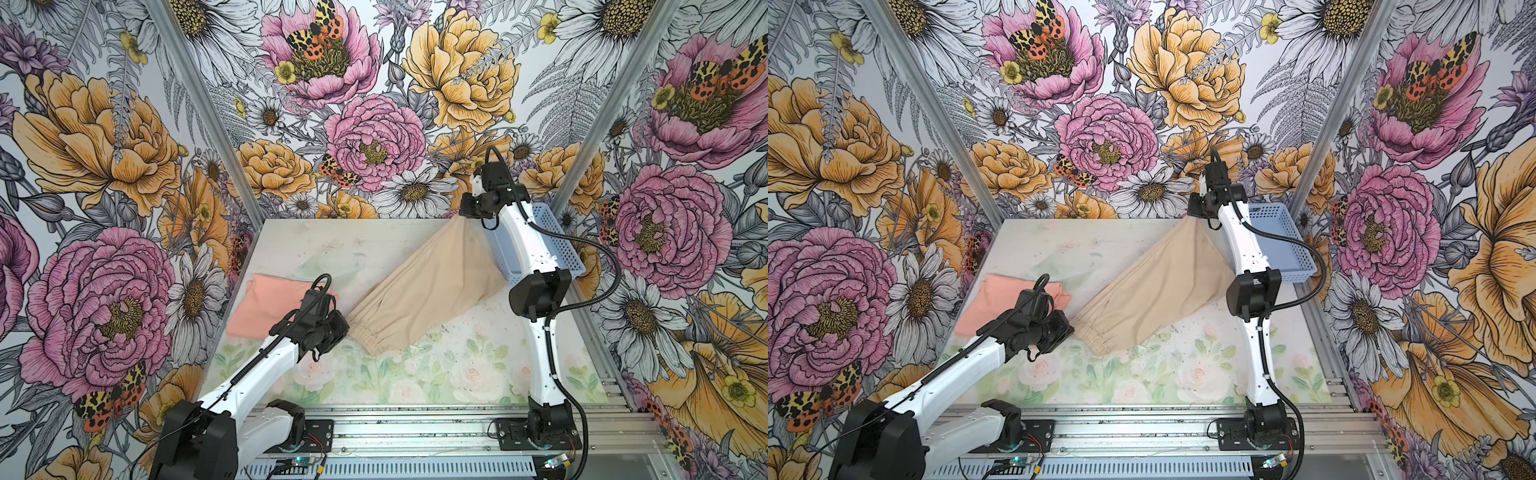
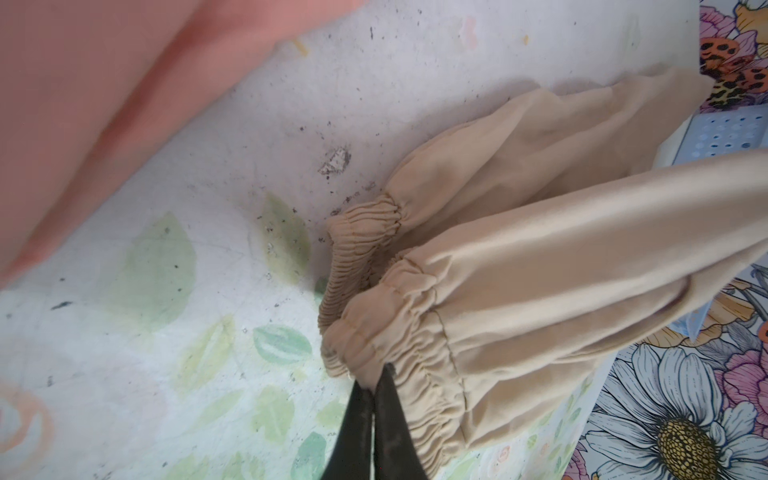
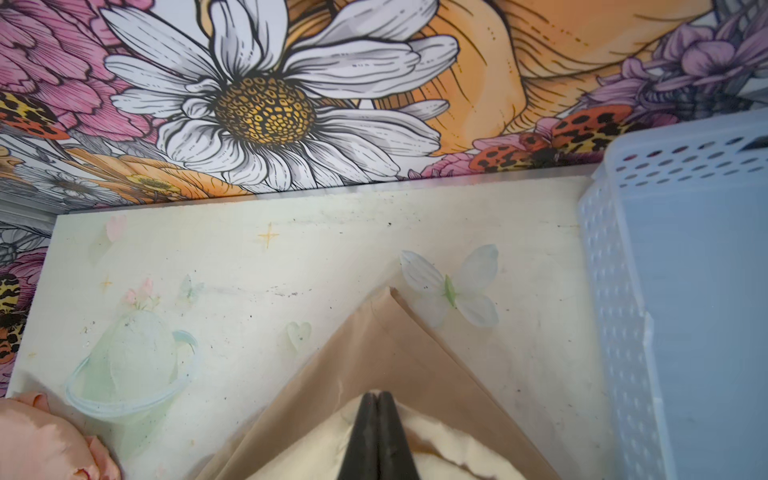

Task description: Fold and stack the mixed laundry pile

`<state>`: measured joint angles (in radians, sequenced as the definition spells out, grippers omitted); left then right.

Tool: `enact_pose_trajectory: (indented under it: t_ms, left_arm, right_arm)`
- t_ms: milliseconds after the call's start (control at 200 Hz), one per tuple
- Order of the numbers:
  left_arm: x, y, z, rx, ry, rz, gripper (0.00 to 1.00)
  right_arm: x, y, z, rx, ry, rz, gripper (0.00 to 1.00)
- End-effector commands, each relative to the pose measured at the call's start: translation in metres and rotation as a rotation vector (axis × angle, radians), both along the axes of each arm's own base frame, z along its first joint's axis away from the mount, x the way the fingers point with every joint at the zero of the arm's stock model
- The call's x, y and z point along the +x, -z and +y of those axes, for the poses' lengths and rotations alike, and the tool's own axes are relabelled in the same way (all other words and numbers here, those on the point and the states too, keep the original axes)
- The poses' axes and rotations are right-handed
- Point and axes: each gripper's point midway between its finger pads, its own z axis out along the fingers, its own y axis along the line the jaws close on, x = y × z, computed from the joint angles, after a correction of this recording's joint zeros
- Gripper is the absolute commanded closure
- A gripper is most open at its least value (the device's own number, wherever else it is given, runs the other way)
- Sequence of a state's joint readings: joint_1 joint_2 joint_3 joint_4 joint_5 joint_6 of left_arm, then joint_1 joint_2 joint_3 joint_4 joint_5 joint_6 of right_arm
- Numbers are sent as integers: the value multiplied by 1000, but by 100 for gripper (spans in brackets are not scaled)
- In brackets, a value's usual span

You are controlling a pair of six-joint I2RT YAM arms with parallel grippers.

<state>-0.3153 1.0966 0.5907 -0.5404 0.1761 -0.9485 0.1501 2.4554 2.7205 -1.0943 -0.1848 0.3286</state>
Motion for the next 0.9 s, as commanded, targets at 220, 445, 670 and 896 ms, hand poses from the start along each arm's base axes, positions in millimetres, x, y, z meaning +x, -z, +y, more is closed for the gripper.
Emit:
enact_pose_trajectory:
  t_ms: [220,445,670,896]
  left_arm:
    - [4,4,4,17,22,1,100]
    - [3,13,5,23,27,25,100]
    - [10,14,6,38,33,24,100]
    - [18,3,13,70,-5,-11,68]
  right_arm:
    - [40,33,16,45,8,-67,100]
    - [47,70,17,34,17,-22,100]
    - [54,102,16,28,35,8,100]
    - [54,92,15,24,40,-11,59]
